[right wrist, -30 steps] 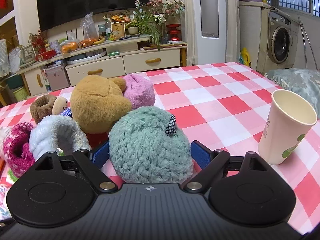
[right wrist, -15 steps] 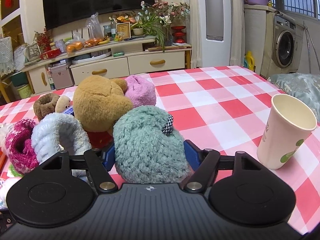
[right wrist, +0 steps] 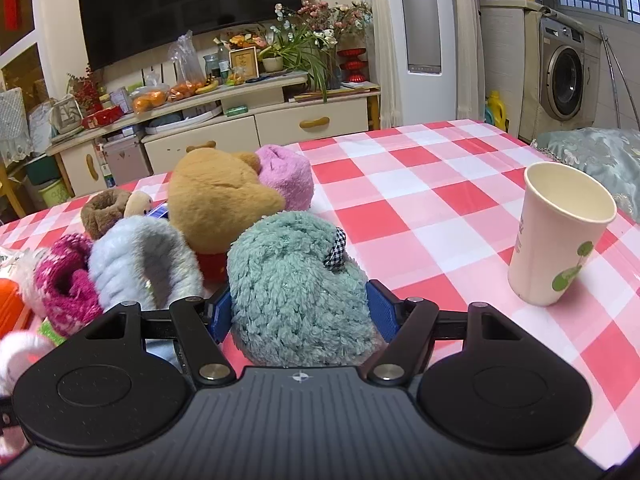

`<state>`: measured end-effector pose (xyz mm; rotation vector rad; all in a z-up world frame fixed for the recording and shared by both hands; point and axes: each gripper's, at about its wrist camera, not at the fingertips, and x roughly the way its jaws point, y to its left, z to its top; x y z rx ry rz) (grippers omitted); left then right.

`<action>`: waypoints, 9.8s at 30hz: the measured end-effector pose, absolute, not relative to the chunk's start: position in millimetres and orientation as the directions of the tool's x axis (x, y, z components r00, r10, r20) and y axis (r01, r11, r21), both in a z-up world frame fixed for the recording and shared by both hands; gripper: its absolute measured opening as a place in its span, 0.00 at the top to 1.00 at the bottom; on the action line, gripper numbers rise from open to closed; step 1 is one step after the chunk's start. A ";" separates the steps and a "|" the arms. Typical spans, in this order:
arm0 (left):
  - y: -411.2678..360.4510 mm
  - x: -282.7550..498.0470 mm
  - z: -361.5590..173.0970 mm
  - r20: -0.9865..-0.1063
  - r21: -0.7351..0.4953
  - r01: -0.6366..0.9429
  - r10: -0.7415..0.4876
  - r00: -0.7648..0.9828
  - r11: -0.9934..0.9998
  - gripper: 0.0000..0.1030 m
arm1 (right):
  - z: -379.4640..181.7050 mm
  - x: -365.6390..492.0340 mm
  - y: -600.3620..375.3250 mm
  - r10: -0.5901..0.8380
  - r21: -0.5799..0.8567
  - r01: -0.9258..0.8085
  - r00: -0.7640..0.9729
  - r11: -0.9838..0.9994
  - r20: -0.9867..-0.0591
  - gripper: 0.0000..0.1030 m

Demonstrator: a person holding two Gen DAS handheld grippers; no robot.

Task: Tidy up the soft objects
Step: 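Grasp the teal fuzzy ball with the right tool, then lower the floral bundle into the box while the right drops the teal ball there, then move both tools back toward the remaining soft items on the table, then grasp the light blue fuzzy slipper with the left tool while the right grasps the brown teddy bear, then lift and carry the slipper and teddy bear toward the cardboard box with both tools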

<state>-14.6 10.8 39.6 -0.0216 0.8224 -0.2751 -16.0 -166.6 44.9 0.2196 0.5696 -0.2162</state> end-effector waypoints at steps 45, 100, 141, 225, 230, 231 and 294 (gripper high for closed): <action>96.3 -32.9 119.4 -0.522 -0.114 0.149 -0.187 0.832 0.982 0.37 | 75.2 -55.9 -132.2 -0.021 0.140 0.101 0.876 0.985 -0.482 0.19; 257.9 -0.5 116.9 -0.550 -0.170 -0.298 0.161 0.820 0.939 0.18 | 110.9 -10.4 20.8 0.460 0.131 -0.451 0.777 0.883 -0.429 0.02; 181.6 -11.4 119.9 -0.520 -0.066 -0.098 0.050 0.853 0.993 0.06 | 94.6 -36.9 -14.6 0.223 0.176 -0.161 0.874 0.971 -0.433 0.00; -111.2 -18.9 30.1 -0.572 0.263 0.497 -0.281 0.771 0.827 0.10 | 42.1 14.2 -155.7 0.149 0.468 0.160 0.818 0.869 -0.555 0.00; -114.1 -11.1 25.8 -0.595 0.254 0.504 -0.277 0.754 0.826 0.22 | 41.3 16.1 -158.5 0.159 0.485 0.159 0.819 0.860 -0.552 0.00; -114.4 -10.1 25.2 -0.600 0.249 0.506 -0.278 0.750 0.826 0.25 | 41.1 15.8 -158.8 0.161 0.486 0.158 0.819 0.859 -0.551 0.00; 37.6 -37.4 98.1 -0.515 -0.164 0.419 -0.440 0.736 0.893 0.64 | 73.6 -44.4 -127.8 0.095 0.476 0.139 0.896 0.868 -0.435 0.05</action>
